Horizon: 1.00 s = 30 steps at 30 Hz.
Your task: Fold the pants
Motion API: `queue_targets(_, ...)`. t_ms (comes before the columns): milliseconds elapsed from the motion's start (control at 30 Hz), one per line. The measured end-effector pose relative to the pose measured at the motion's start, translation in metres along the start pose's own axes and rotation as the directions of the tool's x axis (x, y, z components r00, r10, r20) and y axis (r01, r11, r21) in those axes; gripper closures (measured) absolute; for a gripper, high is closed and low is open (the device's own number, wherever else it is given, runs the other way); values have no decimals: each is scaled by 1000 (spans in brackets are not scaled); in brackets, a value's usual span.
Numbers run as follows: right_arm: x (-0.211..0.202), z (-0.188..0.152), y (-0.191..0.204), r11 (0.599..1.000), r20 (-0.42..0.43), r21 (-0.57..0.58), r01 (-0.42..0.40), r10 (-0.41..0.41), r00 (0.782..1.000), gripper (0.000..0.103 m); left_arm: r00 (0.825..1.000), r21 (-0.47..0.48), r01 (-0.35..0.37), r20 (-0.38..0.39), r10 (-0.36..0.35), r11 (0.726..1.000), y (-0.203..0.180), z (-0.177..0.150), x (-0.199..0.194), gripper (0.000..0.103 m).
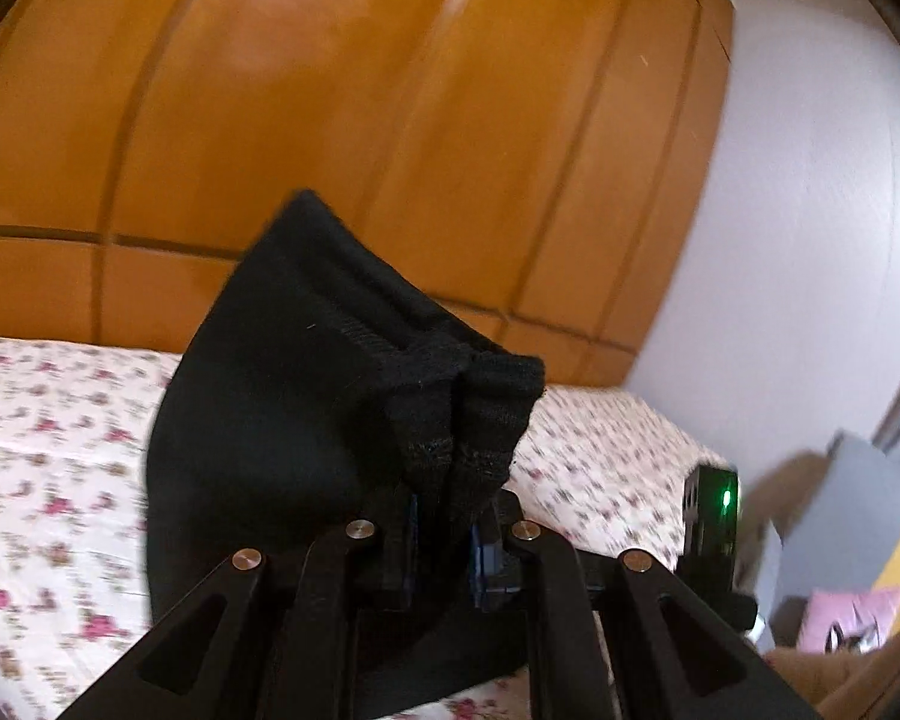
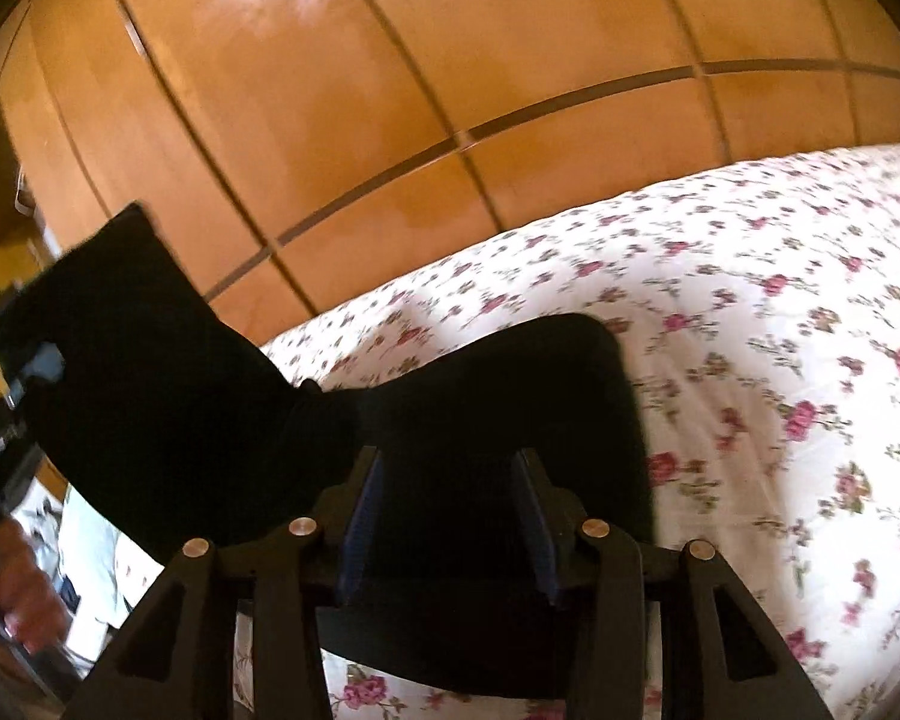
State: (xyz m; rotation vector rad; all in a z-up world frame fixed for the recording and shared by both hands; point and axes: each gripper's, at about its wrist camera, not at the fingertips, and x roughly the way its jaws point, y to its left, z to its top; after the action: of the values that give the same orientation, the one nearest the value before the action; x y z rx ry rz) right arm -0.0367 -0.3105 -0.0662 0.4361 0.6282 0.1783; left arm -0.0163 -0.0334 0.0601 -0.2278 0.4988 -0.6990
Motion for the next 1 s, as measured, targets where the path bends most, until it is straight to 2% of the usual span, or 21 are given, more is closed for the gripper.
queue_targets(100, -9, 1, -12, 999, 17, 33, 8, -9, 1000, 57, 996, 18, 42, -78, -41, 999, -10, -12, 27, 91)
queue_targets(200, -15, 1, -21, 998, 24, 61, 15, -17, 1000, 57, 984, 33, 64, -168, -58, 997, -17, -31, 57, 91)
queue_targets(333, -21, -1, -28, 996, 28, 92, 7, -10, 1000, 57, 954, 94, 51, -300, -21, 994, -23, -67, 96, 91)
queue_targets(400, -23, -2, -27, 996, 27, 91, -2, -1, 1000, 57, 945, 122, 37, -327, 5, 992, -26, -80, 102, 90)
queue_targets(467, -22, -2, -24, 997, 22, 81, -11, 9, 1000, 57, 946, 151, 38, -323, 13, 988, -35, -89, 101, 84)
queue_targets(533, -20, -3, -21, 997, 15, 72, -19, 18, 1000, 55, 946, 177, 68, -323, -7, 982, -40, -89, 101, 65)
queue_targets(567, -18, -2, -20, 997, 9, 70, -25, 24, 1000, 55, 944, 189, 95, -329, -28, 977, -42, -89, 97, 63)
queue_targets(667, -8, -3, -16, 996, -28, 72, -53, 55, 998, 54, 939, 212, 151, -337, -73, 965, -55, -91, 85, 61)
queue_targets(767, 5, -4, -13, 994, -70, 77, -72, 78, 995, 54, 945, 194, 150, -317, -82, 969, -49, -90, 73, 61)
queue_targets(833, 13, -4, -12, 994, -88, 82, -71, 78, 993, 54, 957, 161, 114, -282, -65, 980, -41, -86, 66, 61)
queue_targets(900, 19, -4, -12, 994, -97, 90, -68, 77, 992, 54, 976, 128, 33, -218, -5, 991, -23, -78, 53, 61)
queue_targets(933, 22, -3, -12, 993, -102, 94, -67, 76, 992, 54, 980, 119, 4, -199, 20, 993, -19, -74, 51, 61)
queue_targets(1000, 27, -1, -13, 992, -112, 103, -67, 79, 991, 54, 981, 88, -104, -153, 116, 991, 1, -67, 45, 61)
